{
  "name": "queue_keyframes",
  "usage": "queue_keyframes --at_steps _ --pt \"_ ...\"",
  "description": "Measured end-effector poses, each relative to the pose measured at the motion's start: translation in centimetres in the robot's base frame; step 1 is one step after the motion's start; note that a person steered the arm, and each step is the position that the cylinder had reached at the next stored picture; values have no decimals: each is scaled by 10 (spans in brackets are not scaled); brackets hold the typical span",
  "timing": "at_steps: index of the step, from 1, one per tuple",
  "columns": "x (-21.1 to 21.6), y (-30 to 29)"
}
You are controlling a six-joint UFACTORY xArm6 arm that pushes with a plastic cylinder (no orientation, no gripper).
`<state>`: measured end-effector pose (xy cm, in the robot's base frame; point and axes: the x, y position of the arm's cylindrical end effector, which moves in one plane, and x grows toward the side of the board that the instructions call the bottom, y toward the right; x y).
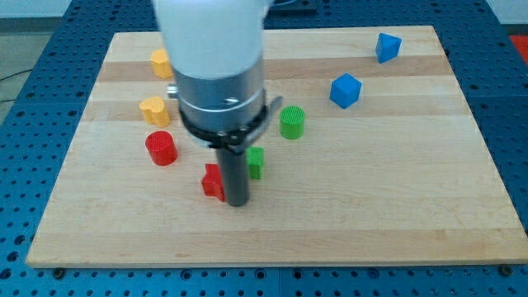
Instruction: Move blue cube towards up
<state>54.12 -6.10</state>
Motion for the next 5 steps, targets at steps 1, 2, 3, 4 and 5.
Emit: queue_keyframes --at_steps 1,2,3,4,5 --pt "-16 -39" --pt "-6 6" --pt "-14 66" --pt "-66 108" --pt "-94 162"
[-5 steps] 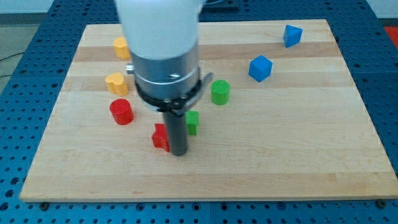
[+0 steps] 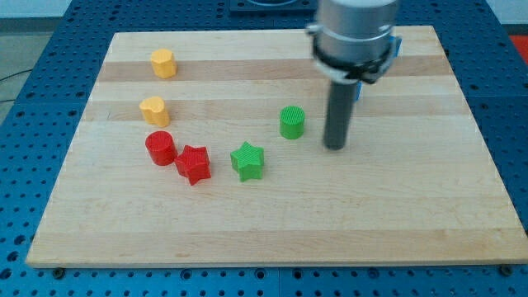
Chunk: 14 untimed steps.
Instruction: Move blue cube towards up
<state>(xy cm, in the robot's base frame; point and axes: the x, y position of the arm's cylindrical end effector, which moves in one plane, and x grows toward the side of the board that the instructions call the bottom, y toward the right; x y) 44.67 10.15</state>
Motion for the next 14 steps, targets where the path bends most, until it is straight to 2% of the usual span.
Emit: queue_keyframes --at_steps 1,2,5,6,8,9,10,11,12,13,14 --pt "-26 43" --pt "-98 47" --pt "-181 78" --pt "-162 80" --pt "-60 89" --pt "-72 45" --pt "-64 22" --pt "-36 5" --pt "-74 -13" --pt "-81 13" --pt "-93 15"
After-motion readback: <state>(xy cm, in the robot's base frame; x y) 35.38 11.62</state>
